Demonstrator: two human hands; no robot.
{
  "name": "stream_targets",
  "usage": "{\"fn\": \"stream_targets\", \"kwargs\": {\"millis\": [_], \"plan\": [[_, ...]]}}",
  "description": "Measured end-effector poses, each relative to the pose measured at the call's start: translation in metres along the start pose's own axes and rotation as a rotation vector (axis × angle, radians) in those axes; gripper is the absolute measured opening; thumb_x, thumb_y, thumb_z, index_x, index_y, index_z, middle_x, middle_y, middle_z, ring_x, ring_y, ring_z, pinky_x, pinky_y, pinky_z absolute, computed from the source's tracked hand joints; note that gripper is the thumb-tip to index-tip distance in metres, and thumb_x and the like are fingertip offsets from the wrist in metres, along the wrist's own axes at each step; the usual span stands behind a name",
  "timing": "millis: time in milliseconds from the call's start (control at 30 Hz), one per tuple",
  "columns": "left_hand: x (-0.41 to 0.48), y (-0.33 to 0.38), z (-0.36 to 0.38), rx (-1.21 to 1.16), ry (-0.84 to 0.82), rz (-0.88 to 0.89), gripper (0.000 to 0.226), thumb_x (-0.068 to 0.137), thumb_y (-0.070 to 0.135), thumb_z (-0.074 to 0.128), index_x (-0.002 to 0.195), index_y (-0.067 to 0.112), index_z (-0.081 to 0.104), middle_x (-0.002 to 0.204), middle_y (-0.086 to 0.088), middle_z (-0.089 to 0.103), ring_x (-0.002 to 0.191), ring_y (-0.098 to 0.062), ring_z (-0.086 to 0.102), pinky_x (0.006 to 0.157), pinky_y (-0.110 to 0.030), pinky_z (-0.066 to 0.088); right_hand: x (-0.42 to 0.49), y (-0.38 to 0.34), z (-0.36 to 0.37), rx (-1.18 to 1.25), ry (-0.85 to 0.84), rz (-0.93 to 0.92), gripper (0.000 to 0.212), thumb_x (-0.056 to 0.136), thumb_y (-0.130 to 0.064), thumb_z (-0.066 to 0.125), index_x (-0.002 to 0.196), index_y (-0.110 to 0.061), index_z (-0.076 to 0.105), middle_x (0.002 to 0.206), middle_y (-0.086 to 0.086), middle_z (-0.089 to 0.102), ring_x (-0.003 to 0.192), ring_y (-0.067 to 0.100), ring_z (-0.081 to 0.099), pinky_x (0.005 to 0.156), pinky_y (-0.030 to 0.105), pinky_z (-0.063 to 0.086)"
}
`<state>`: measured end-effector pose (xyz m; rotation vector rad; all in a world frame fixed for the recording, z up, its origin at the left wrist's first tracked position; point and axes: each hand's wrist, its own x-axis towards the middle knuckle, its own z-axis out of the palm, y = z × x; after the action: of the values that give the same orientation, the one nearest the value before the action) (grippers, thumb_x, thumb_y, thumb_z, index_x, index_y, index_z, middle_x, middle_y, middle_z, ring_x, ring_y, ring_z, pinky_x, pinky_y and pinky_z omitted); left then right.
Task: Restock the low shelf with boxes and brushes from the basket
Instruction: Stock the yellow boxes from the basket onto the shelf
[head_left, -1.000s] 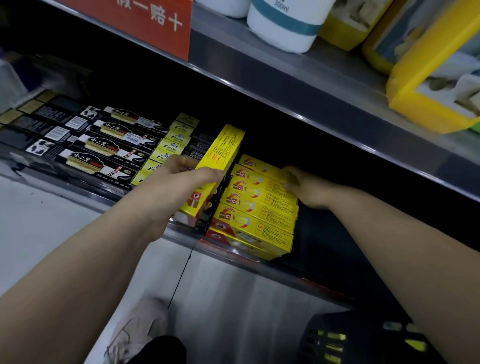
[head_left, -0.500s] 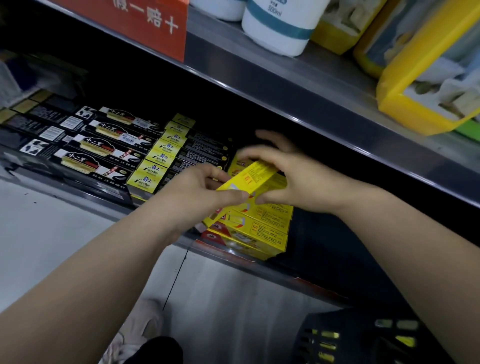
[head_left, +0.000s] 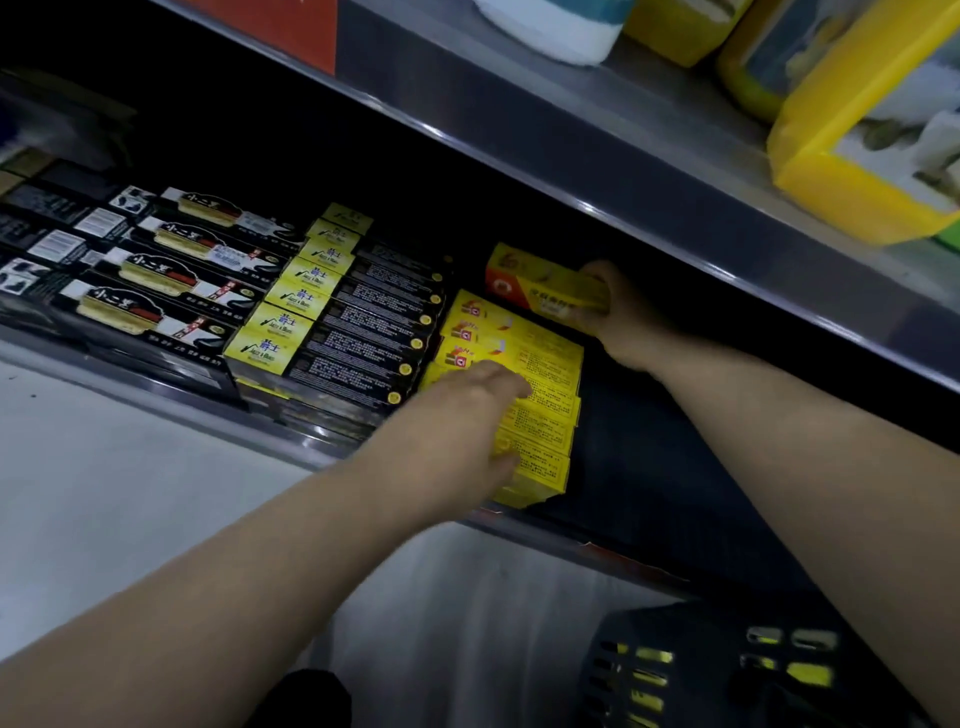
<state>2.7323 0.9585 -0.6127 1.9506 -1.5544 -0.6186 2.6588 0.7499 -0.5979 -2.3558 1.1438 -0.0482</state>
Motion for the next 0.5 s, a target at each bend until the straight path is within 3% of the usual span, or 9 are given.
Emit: {"fn": "stream_targets", "kwargs": {"millis": [67,100,200,300,400,500], "plan": [[0.003,-0.003,0.017,0.152,-0.062,0.073,0.071,0.086,0.031,0.063,0.146,0.021,0.027,0.156,0.002,0.021,0.141,-0.016,0.019,0.109,-0.02,0.013,0.005,-0.003,0.009,0.035,-0.073,-0.005,0.044,0.091,-0.01,0.058,0.131,-0.003,0.043,0.112,0.012,0.052,0.098,0.021,0.049,0.067,0.011,0.037],[0.003,-0.005,0.023,0.207,-0.075,0.085,0.075,0.086,0.032,0.063,0.148,0.021,0.022,0.158,0.002,0.014,0.144,-0.016,0.011,0.113,-0.024,0.009,0.007,-0.003,0.013,0.036,-0.114,-0.004,0.043,0.092,-0.01,0.056,0.133,-0.004,0.042,0.112,0.011,0.052,0.097,0.019,0.048,0.061,0.011,0.036],[0.006,-0.011,0.038,0.267,-0.076,0.076,0.082,0.086,0.031,0.063,0.149,0.024,0.013,0.16,0.002,0.004,0.146,-0.016,-0.001,0.115,-0.03,-0.001,0.01,0.0,0.024,-0.008,-0.226,0.033,0.046,0.099,-0.018,0.044,0.143,-0.013,0.031,0.138,0.011,0.046,0.12,0.021,0.047,0.08,0.013,0.034],[0.009,-0.012,0.043,0.284,-0.025,0.059,0.075,0.088,0.032,0.061,0.148,0.025,0.017,0.159,0.002,0.009,0.145,-0.017,0.003,0.115,-0.033,0.002,0.009,0.001,0.026,-0.004,-0.28,0.104,0.052,0.101,-0.025,0.038,0.149,-0.02,0.02,0.149,0.009,0.035,0.131,0.025,0.04,0.104,0.03,0.036],[0.011,-0.012,0.044,0.293,-0.007,0.046,0.072,0.088,0.031,0.06,0.148,0.025,0.021,0.158,0.001,0.013,0.144,-0.019,0.007,0.115,-0.035,0.005,0.006,-0.002,0.023,-0.029,-0.293,0.121,0.056,0.101,-0.025,0.039,0.15,-0.021,0.013,0.152,0.009,0.03,0.132,0.024,0.039,0.102,0.028,0.034],[0.012,-0.012,0.044,0.304,-0.009,0.05,0.071,0.088,0.034,0.06,0.148,0.026,0.021,0.158,0.002,0.014,0.144,-0.019,0.008,0.115,-0.034,0.006,-0.003,-0.004,0.012,-0.136,-0.318,0.206,0.075,0.096,-0.032,0.049,0.151,-0.017,-0.001,0.152,0.011,0.027,0.119,0.025,0.046,0.086,0.031,0.046]]}}
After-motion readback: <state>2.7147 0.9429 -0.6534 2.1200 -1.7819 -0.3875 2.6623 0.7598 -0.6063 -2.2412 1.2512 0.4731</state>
